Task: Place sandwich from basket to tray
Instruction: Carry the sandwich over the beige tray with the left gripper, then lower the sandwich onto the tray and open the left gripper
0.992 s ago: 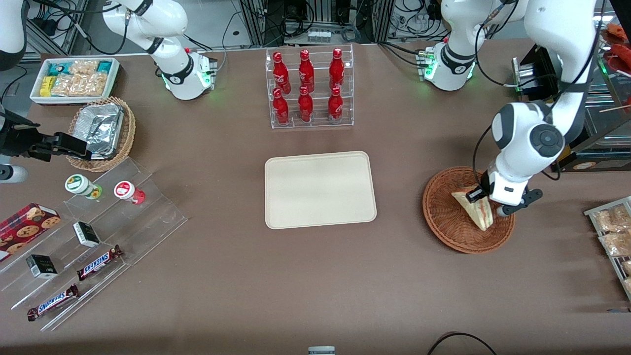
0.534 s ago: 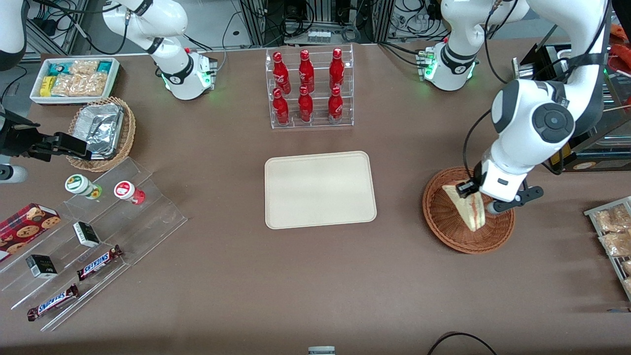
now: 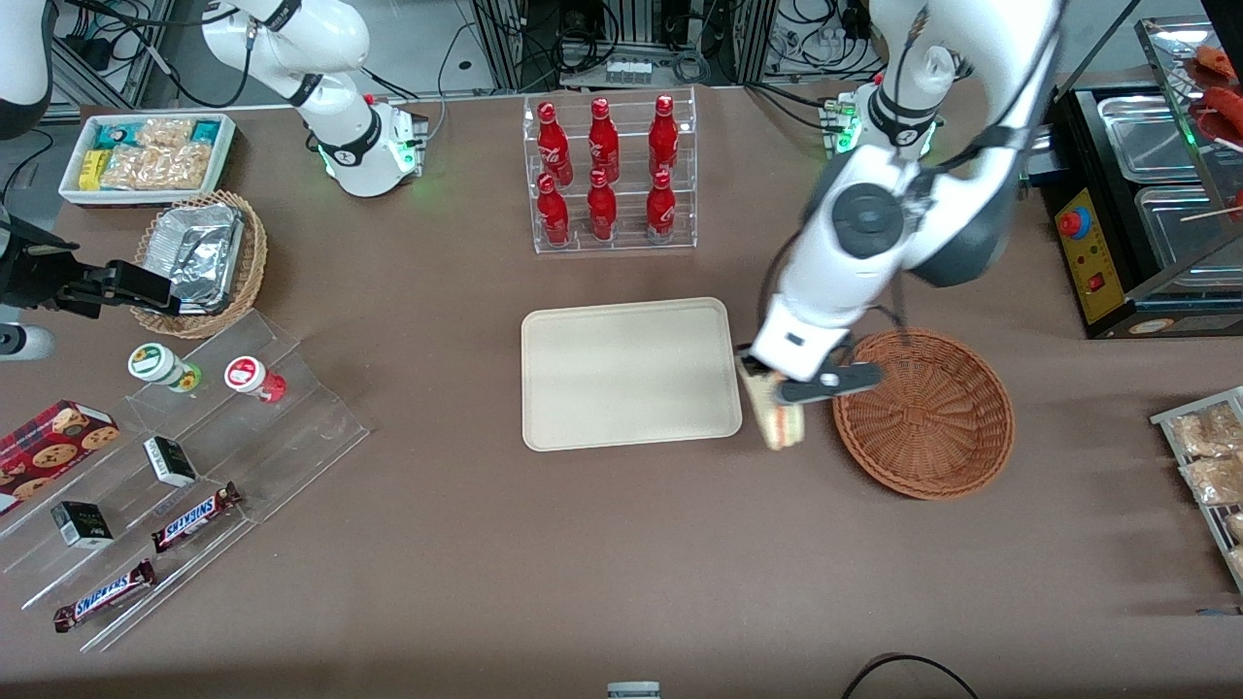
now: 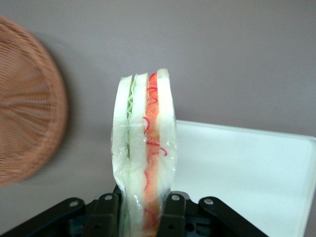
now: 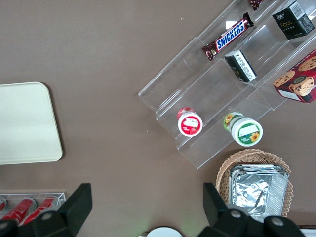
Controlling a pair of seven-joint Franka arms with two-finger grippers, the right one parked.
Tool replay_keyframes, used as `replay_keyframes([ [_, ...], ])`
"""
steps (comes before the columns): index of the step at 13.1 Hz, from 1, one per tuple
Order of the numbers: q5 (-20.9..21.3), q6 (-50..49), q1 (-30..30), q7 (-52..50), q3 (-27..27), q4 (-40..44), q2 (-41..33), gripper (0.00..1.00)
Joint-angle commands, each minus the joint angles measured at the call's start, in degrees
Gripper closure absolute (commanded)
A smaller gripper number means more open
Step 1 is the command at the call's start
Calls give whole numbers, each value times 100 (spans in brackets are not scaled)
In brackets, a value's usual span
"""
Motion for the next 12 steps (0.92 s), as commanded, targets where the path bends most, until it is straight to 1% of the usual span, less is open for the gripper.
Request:
replay_keyframes([
  [1,69,-146,-436,-307,69,820,804,77],
  [5,121,-111,-1043,-782,87,1664,1815,77],
  [7,489,-84,-1289,-1089,87,1674,2001,77],
  [9,578,-76,-1491,-1161,87,1648,2107,77],
  [12,561,-32,-1615,-1170,87,1639,2239,77],
])
